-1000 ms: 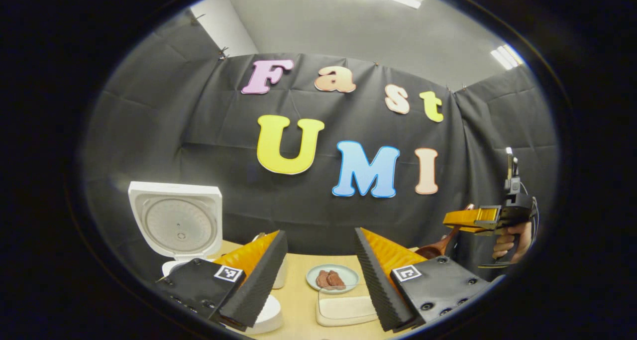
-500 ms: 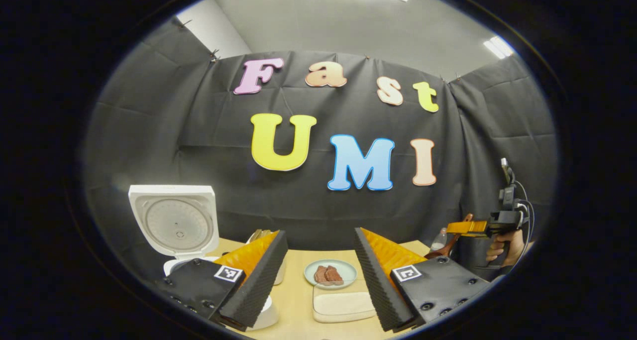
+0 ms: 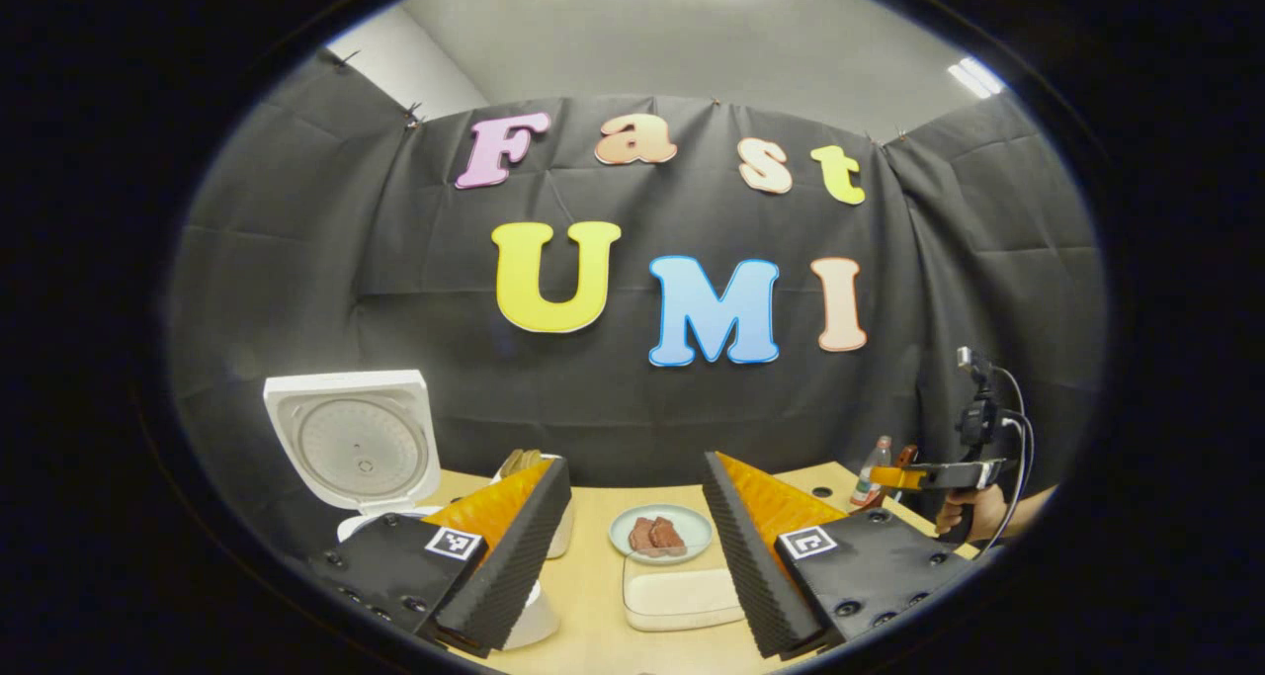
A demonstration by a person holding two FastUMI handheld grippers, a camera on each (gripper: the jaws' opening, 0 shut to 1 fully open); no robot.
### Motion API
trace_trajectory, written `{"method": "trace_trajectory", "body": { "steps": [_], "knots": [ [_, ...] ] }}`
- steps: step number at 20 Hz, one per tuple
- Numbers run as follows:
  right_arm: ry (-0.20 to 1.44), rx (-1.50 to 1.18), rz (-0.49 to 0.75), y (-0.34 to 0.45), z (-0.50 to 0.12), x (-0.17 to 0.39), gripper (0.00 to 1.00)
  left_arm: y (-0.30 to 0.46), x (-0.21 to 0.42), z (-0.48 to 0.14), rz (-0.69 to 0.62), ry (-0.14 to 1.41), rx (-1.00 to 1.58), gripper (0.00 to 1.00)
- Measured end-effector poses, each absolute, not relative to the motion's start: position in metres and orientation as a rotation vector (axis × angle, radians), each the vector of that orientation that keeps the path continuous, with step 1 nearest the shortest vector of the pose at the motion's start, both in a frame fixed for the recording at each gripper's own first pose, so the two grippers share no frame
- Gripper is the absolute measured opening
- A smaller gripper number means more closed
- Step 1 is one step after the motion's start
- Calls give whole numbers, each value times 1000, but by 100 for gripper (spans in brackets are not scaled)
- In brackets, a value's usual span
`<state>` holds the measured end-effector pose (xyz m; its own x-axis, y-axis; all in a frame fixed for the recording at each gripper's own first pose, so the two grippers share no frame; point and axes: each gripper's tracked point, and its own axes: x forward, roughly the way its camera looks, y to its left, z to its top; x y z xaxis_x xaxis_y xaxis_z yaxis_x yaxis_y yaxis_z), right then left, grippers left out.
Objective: Close the left gripper, press the button to open the rice cooker; take a wooden spoon from the chopstick holder with the right hand, scoop a spoonful of rice and pour it into the rice cooker, then put the wooden spoon back into the chopstick holder.
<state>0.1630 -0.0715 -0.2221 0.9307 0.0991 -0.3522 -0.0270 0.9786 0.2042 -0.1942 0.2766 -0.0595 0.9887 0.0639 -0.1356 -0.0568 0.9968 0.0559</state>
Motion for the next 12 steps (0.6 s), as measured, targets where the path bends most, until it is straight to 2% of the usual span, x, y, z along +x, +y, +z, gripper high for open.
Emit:
{"method": "trace_trajectory", "body": {
  "steps": [4,9,10,11,12],
  "knots": [
    [419,123,40,-69,-262,173,8,278,-197,-58,69,141,65,95],
    [461,220,5,-67,-293,174,8,281,-201,-58,85,147,70,95],
    [468,235,0,-69,-299,172,8,281,-202,-60,84,148,65,92],
    [482,244,-7,-73,-305,169,9,281,-201,-59,81,148,61,92],
    [471,242,-16,-80,-304,167,17,279,-201,-59,77,145,60,92]
  ]
}}
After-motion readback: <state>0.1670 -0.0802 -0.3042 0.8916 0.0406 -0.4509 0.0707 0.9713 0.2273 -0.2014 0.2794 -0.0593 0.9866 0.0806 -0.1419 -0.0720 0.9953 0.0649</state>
